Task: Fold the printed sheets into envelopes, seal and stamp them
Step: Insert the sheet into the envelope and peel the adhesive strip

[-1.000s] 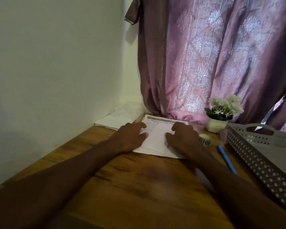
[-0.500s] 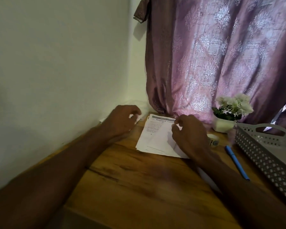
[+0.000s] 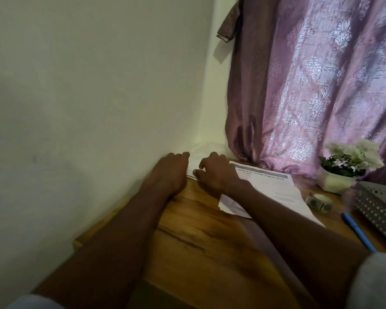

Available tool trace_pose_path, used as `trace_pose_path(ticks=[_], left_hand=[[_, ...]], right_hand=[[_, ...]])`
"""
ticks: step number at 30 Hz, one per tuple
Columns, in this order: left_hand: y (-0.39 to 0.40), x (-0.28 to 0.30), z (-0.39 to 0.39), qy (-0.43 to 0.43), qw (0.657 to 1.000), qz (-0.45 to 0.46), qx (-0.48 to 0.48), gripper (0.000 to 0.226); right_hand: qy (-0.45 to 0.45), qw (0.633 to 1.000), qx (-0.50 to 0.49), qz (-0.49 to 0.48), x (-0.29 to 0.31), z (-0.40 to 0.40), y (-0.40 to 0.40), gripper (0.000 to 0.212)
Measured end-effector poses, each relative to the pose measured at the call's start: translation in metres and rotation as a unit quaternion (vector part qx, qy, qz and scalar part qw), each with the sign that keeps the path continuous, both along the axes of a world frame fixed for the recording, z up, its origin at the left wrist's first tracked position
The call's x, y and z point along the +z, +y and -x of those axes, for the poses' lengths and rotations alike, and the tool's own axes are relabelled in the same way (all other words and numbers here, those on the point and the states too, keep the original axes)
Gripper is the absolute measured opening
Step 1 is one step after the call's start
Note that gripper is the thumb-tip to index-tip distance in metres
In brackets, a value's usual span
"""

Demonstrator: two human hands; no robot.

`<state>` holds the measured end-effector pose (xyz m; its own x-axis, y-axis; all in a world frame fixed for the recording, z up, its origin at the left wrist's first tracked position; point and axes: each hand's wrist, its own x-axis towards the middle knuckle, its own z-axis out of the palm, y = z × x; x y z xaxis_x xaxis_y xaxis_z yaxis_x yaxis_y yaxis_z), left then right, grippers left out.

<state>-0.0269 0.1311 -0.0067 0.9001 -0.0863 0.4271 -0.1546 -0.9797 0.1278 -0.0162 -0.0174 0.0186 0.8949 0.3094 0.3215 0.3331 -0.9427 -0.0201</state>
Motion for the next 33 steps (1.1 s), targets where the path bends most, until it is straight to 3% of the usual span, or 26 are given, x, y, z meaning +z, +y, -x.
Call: trace_pose_path(ticks=[5,9,13,15,19,22,24,29,31,33], left_hand=[[-0.001,0.005,0.0,-0.017,0.994,0.097,-0.041,0.086],[-0.004,0.01,0.003,-0.026,0.986,0.155,-0.051,0.08],[-0.005,0.011,0.006,-0.043,0.982,0.18,-0.041,0.078],[-0.006,0.01,0.007,-0.058,0.977,0.199,-0.038,0.07],[-0.01,0.015,0.012,-0.147,0.949,0.267,-0.079,0.032],[-0.016,0.02,0.014,-0.214,0.927,0.284,-0.12,0.037],[-0.023,0.025,0.019,-0.237,0.905,0.314,-0.165,0.043],[-0.037,0.036,0.035,-0.275,0.842,0.398,-0.238,0.086],[-0.038,0.039,0.039,-0.27,0.825,0.431,-0.247,0.084],[-0.048,0.042,0.042,-0.257,0.806,0.471,-0.25,0.066]], right_hand=[[0.023,0.981,0.049,-0.185,-0.006,-0.015,0.001,0.015],[0.06,0.982,0.053,-0.17,-0.012,-0.014,-0.005,0.039],[0.045,0.968,0.056,-0.242,-0.017,-0.013,-0.005,0.026],[0.039,0.957,0.054,-0.282,-0.017,-0.01,-0.004,0.017],[0.02,0.927,0.099,-0.362,-0.002,-0.002,-0.013,0.007],[0.0,0.893,0.134,-0.429,0.018,0.008,-0.034,0.015],[0.014,0.855,0.154,-0.496,0.03,0.017,-0.054,0.015],[0.099,0.699,0.237,-0.667,0.056,0.033,-0.108,0.025],[0.144,0.635,0.266,-0.71,0.06,0.035,-0.13,0.029],[0.179,0.57,0.296,-0.745,0.057,0.034,-0.155,0.027]])
